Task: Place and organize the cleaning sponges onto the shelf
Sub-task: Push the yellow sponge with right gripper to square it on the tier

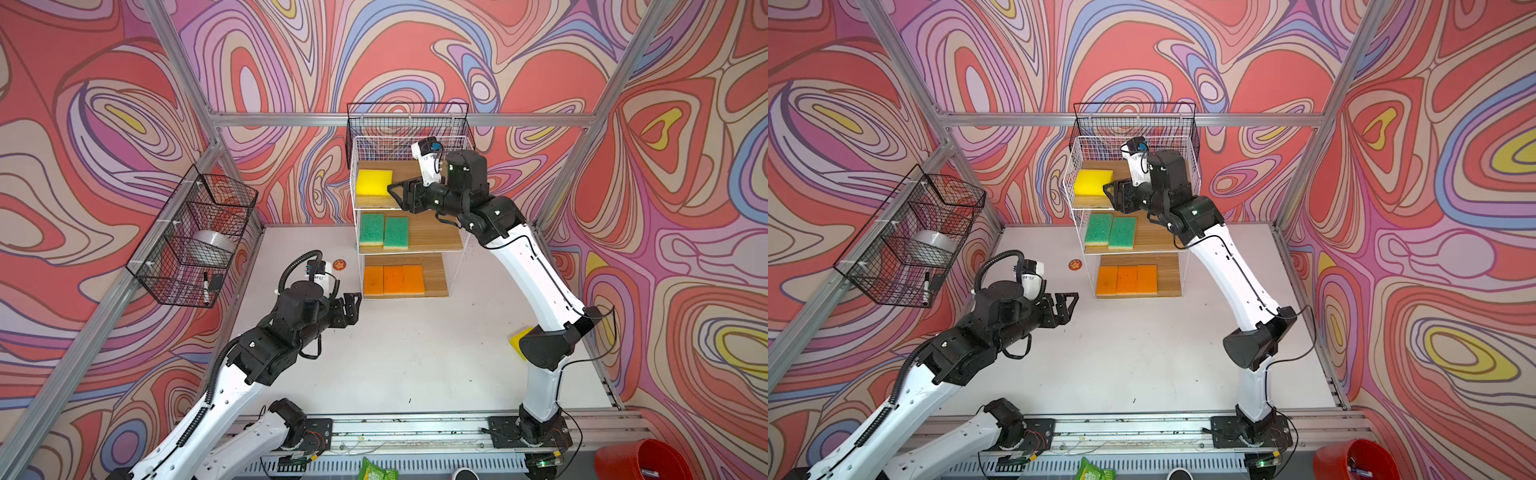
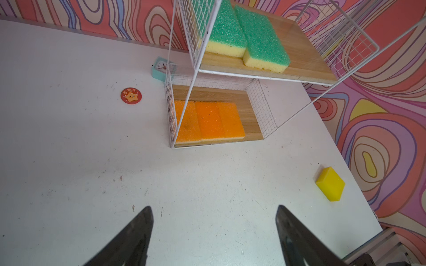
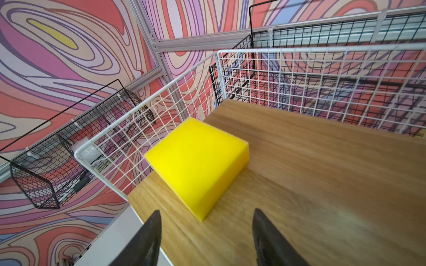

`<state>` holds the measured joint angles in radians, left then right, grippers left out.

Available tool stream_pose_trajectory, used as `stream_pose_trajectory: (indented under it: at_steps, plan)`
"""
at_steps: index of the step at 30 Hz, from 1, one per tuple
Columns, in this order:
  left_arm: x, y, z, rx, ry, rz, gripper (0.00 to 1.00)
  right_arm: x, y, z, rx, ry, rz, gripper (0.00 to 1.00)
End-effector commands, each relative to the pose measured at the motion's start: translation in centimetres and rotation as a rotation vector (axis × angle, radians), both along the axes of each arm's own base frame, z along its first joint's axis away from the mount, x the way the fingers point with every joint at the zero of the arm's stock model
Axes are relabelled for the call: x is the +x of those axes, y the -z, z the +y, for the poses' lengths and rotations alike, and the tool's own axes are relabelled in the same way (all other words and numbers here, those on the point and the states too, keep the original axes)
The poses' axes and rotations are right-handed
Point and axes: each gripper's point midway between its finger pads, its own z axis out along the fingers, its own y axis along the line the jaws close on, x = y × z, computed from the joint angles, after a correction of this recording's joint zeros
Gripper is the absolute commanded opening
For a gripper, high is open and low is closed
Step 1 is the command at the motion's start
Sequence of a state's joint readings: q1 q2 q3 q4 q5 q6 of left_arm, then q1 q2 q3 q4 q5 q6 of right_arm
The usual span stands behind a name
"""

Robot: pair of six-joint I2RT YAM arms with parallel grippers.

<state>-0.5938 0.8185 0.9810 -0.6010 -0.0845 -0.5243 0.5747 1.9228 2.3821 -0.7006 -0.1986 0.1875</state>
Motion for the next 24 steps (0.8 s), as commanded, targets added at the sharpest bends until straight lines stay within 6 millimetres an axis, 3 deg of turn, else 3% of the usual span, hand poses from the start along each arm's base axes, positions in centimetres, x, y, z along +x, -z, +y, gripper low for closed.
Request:
stream_pose_trajectory:
  at_steps: [1, 18, 24]
  plan:
    - [-0.1, 0.2, 0.2, -0.01, -0.005, -0.002, 0.84, -0.8, -0.1, -0.6, -0.016, -0.005, 0.006, 0.63]
    - [-0.2, 0.2, 0.6, 0.002, -0.011, -0.006, 0.84, 1.4, 2.0, 1.7, 0.021, -0.036, 0.068, 0.54]
    - [0.0, 0.2, 0.4, 0.002, -0.011, -0.006, 0.84, 1.5, 2.4, 1.7, 0.014, -0.03, 0.071, 0.41]
